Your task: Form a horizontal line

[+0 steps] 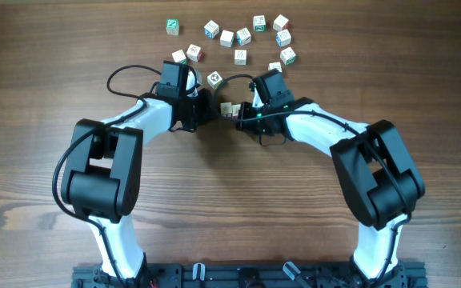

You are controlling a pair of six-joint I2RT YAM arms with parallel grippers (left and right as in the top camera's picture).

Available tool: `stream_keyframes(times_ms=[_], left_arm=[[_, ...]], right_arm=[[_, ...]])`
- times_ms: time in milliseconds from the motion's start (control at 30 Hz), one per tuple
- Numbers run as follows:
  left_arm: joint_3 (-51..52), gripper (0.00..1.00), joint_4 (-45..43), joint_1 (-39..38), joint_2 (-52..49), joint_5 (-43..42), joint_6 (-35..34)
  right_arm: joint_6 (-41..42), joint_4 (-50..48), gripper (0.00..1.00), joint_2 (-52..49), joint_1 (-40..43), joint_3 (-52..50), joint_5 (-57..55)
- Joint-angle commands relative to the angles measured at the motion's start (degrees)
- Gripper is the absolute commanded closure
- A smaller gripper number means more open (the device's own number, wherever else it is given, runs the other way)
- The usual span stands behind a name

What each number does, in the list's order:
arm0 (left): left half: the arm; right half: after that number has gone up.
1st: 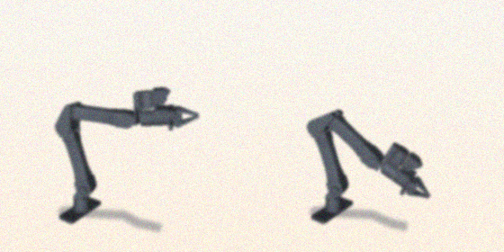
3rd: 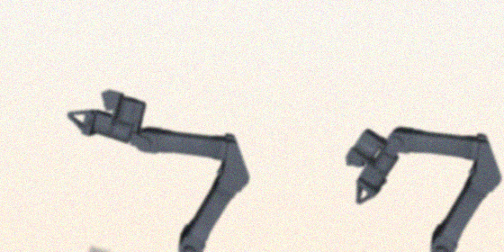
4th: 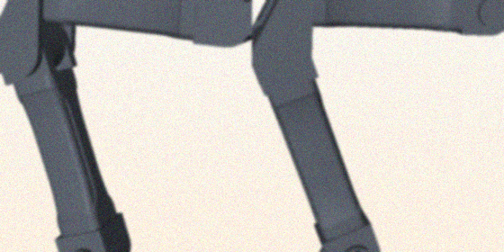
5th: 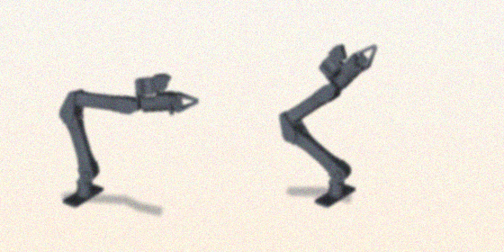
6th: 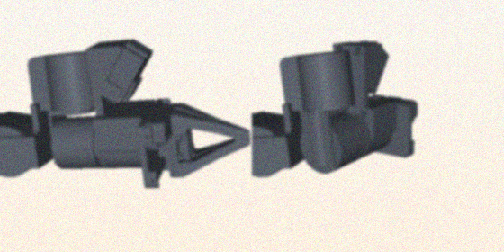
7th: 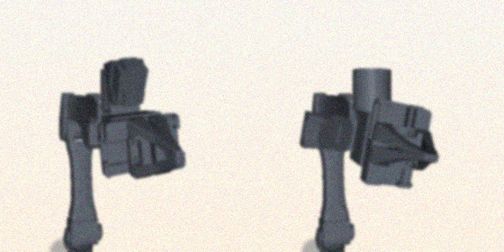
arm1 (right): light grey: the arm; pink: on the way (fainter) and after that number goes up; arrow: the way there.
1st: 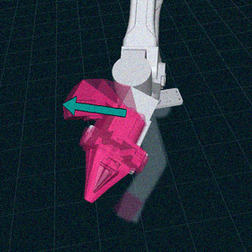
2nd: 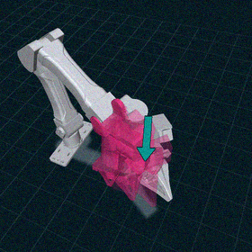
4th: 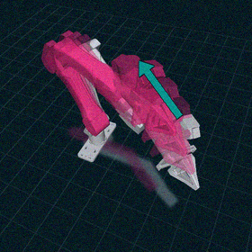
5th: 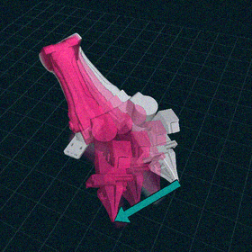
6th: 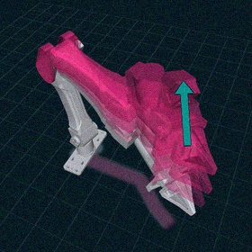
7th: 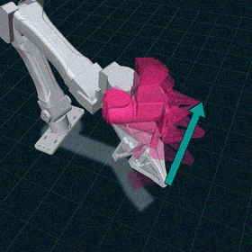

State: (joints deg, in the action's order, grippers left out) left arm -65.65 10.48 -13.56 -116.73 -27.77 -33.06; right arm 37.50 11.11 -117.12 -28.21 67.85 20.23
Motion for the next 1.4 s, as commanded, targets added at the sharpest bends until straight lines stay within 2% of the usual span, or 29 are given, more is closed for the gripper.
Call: stream_keyframes(times_ms=[0,667,900,1167,1367], left_arm=[[1.1,0.96,1.6,-0.4,-1.3,2.3,0.9],[1.1,0.96,1.8,-0.4,-1.3,2.3,0.9],[1.1,0.96,2.2,-0.4,-1.3,2.3,0.9],[1.1,0.96,2.4,-0.4,-1.3,2.3,0.9],[1.1,0.96,1.7,-0.4,-1.3,2.4,0.9]], right_arm=[[0.2,0.0,0.96,-2.6,-2.6,-0.5,-5.9],[0.0,-2.8,0.96,-2.6,-2.8,-0.5,-9.9],[0.1,3.4,0.96,-2.6,-2.7,-0.5,-9.2],[3.2,13.5,0.96,-2.4,0.3,-0.5,-17.4],[1.3,9.0,0.96,-2.4,5.6,-0.5,-17.5]])
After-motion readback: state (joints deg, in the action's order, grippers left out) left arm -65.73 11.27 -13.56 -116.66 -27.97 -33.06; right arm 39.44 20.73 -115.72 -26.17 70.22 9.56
